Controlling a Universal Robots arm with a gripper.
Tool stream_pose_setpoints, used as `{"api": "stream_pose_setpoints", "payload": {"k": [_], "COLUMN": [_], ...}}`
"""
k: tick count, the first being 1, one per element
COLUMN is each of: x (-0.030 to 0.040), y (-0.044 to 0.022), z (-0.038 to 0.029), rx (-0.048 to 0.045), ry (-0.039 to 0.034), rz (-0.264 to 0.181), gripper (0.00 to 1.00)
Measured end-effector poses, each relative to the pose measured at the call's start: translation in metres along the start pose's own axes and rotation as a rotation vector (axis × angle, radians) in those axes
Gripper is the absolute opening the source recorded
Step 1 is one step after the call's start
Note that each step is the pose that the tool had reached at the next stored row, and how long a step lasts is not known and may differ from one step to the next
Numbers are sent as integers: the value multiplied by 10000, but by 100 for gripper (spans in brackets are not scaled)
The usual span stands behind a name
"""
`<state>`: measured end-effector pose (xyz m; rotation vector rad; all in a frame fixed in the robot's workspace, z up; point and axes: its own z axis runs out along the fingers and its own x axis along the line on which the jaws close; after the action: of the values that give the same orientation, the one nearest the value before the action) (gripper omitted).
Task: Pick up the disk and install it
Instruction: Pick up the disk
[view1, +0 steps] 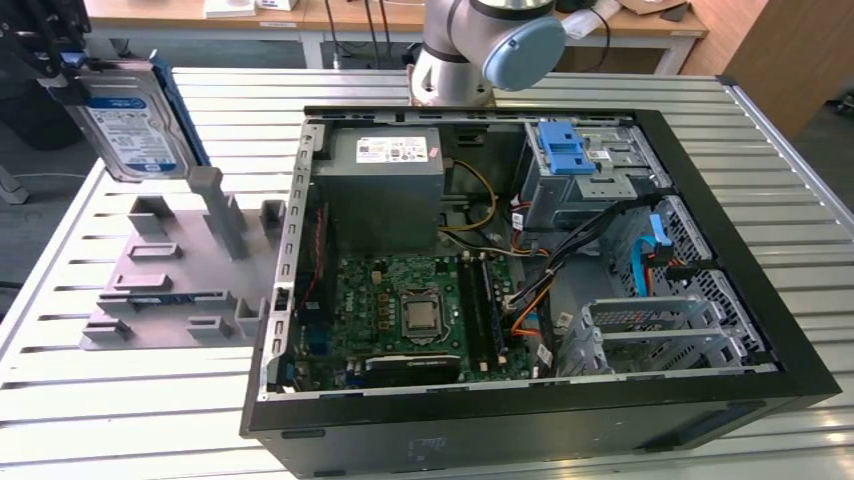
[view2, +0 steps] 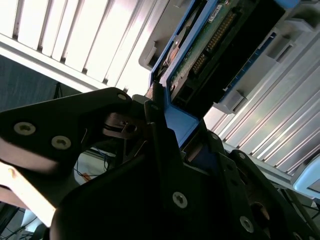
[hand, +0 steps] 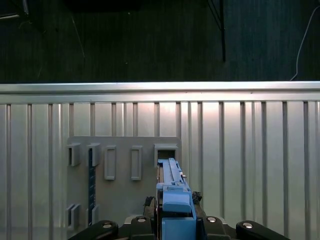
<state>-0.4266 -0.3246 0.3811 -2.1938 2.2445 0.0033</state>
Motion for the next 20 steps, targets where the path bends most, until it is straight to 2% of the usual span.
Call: {"api": "stream_pose_setpoints", "payload": {"k": [20], "x": [-1], "y": [0], "z": [-150], "rx": [1], "ry": [0], "rz": [0], "gripper": [36]}}
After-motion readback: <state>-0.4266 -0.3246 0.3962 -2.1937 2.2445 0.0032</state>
